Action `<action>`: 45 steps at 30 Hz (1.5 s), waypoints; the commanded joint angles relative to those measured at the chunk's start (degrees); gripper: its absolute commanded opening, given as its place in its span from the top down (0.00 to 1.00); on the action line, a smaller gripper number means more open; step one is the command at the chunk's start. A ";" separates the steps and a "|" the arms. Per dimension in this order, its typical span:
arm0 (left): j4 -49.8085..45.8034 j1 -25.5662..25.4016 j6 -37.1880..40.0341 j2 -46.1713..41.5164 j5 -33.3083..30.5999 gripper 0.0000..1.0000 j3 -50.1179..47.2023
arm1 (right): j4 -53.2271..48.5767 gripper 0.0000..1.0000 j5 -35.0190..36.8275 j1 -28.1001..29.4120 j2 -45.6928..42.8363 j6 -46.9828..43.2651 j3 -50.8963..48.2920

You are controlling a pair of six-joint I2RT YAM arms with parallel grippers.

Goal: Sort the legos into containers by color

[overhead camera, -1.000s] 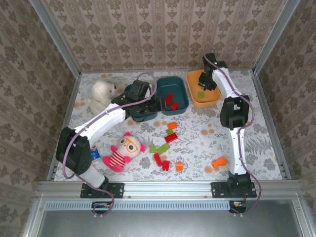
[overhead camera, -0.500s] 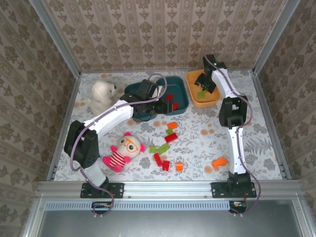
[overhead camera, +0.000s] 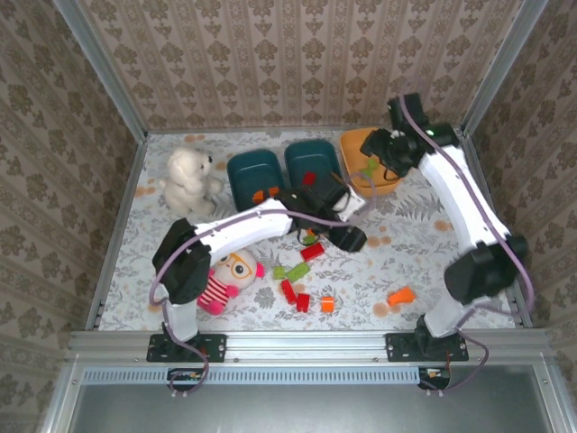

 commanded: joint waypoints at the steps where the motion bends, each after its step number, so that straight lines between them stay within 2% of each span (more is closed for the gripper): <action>1: 0.67 -5.39 7.74 3.28 -3.71 0.30 2.29 | -7.09 0.27 -1.09 -0.85 -9.29 4.86 -7.79; 6: 2.07 -10.95 7.95 8.43 -7.86 0.29 5.43 | -18.55 0.28 -3.02 -1.06 -24.97 11.18 -14.28; 11: 2.27 -14.59 8.28 14.05 -8.29 0.27 10.00 | -28.23 0.30 -2.41 -1.08 -33.47 16.88 -15.96; 14: 1.60 -15.89 7.90 17.53 -8.74 0.26 13.41 | -29.90 0.30 -1.62 -1.04 -34.88 16.66 -14.93; 19: 1.14 -17.04 7.08 22.40 -7.91 0.24 18.20 | -32.53 0.23 -0.87 -1.12 -33.62 15.33 -11.54; 25: -0.84 -17.49 6.53 27.82 -8.04 0.26 22.85 | -34.38 0.22 0.80 -1.20 -32.08 12.59 -8.03; 29: -4.22 -18.01 7.43 31.31 -7.84 0.31 26.90 | -34.80 0.22 0.80 -1.34 -31.56 11.53 -7.45; 33: -4.58 -18.10 6.91 32.34 -8.87 0.37 27.05 | -34.16 0.22 0.51 -1.64 -31.37 10.82 -8.47; 41: -4.34 -18.02 6.80 33.40 -8.00 0.66 26.54 | -32.37 0.23 -0.58 -2.01 -31.05 10.70 -10.16; 44: -4.21 -17.96 6.45 33.41 -7.91 0.70 26.70 | -31.80 0.23 -1.11 -2.09 -30.85 10.72 -10.46; 45: -4.26 -17.88 6.36 33.35 -7.91 0.74 26.67 | -31.58 0.23 -1.13 -2.09 -30.69 10.70 -10.60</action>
